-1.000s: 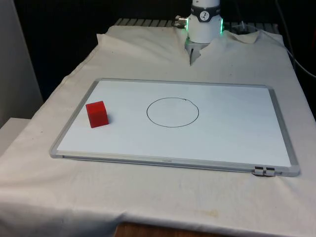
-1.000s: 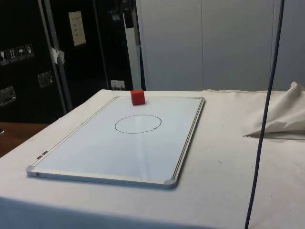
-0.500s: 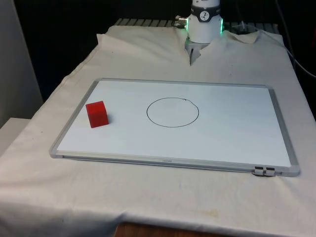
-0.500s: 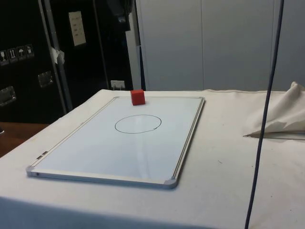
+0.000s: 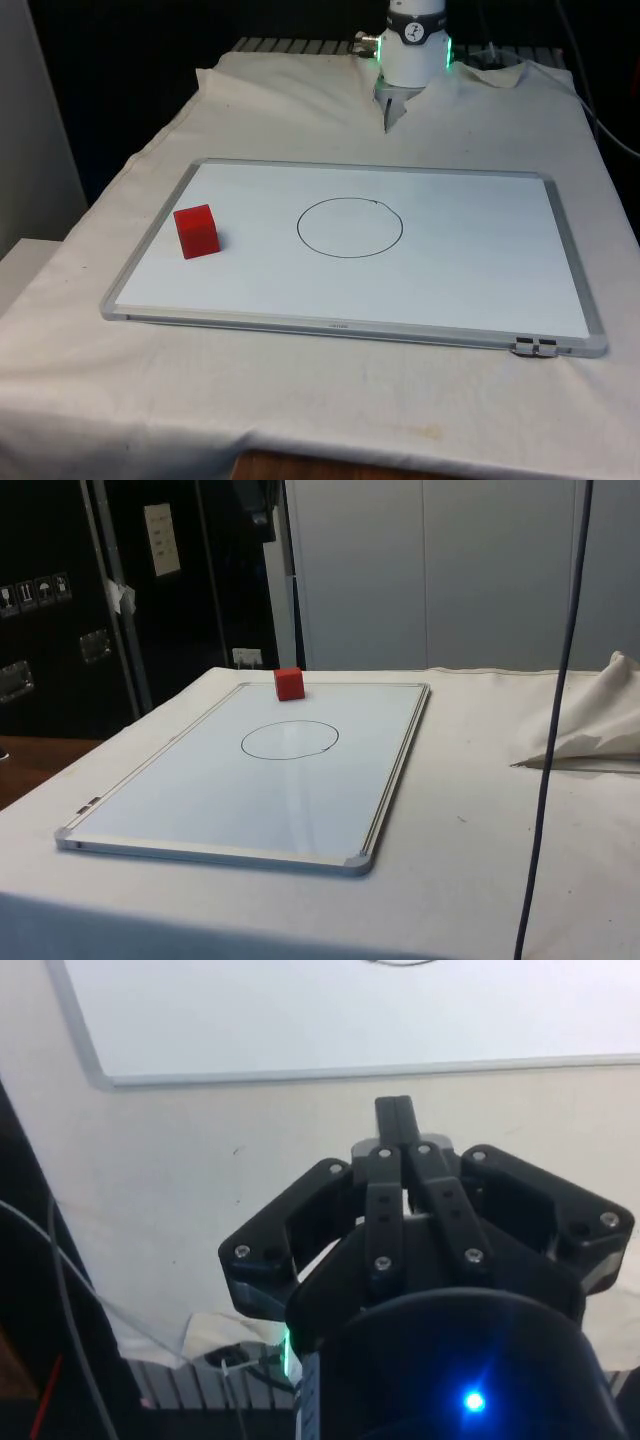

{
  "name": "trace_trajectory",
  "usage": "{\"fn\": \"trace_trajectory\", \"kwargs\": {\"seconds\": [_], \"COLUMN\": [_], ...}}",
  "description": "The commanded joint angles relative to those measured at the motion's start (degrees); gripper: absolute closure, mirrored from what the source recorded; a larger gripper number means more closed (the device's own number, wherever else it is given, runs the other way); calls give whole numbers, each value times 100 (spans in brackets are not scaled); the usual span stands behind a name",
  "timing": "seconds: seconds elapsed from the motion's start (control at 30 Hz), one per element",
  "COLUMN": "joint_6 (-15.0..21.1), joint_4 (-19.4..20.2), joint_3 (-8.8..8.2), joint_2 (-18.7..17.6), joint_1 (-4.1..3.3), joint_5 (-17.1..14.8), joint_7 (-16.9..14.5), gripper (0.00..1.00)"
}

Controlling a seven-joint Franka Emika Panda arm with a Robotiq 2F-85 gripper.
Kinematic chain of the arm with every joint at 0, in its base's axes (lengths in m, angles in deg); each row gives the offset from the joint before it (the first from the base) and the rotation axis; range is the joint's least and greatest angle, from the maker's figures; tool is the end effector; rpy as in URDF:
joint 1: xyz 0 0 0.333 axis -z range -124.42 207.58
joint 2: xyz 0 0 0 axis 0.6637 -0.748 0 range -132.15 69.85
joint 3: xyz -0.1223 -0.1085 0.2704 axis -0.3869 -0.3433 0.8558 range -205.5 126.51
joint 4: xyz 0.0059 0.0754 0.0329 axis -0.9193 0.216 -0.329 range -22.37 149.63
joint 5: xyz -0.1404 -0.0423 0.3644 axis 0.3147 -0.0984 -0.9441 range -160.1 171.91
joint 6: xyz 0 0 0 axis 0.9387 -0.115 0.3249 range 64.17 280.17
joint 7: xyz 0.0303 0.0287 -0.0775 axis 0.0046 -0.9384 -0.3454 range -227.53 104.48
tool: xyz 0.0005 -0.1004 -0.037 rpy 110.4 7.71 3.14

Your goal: Push the cube into the marked area.

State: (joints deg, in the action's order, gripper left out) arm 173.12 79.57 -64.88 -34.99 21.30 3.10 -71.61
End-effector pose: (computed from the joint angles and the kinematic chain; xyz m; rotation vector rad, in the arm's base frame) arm 0.5748 -0.0427 0.4843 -3.1187 -0.1120 0.0355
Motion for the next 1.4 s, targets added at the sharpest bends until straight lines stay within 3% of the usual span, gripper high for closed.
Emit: {"fn": "trace_trajectory", "kwargs": {"seconds": [0.0, 0.17, 0.2, 0.23, 0.47, 0.5, 0.53, 0.7, 0.8, 0.83, 0.93, 1.13, 1.17, 1.37], "joint_6": [17, 160, 143, 206, 498, 476, 521, 728, 814, 785, 922, 1152, 1100, 1341], "joint_4": [-52, -178, -126, -183, -218, -195, -218, -206, -206, -212, -195, -178, -206, -195], "joint_3": [-23, -160, -149, -183, -367, -361, -384, -510, -567, -579, -630, -802, -825, -911], "joint_2": [-57, -275, -201, -315, -625, -579, -659, -865, -963, -951, -1077, -1335, -1352, -1484], "joint_1": [29, 86, 57, 97, 160, 126, 166, 218, 235, 206, 264, 286, 258, 309], "joint_5": [-17, -80, -23, -97, -229, -172, -241, -344, -407, -372, -481, -676, -653, -745], "joint_7": [-74, -304, -241, -338, -556, -504, -579, -705, -768, -739, -837, -985, -963, -1008], "gripper": [100, 100, 100, 100, 100, 100, 100, 100, 100, 100, 100, 100, 100, 100]}}
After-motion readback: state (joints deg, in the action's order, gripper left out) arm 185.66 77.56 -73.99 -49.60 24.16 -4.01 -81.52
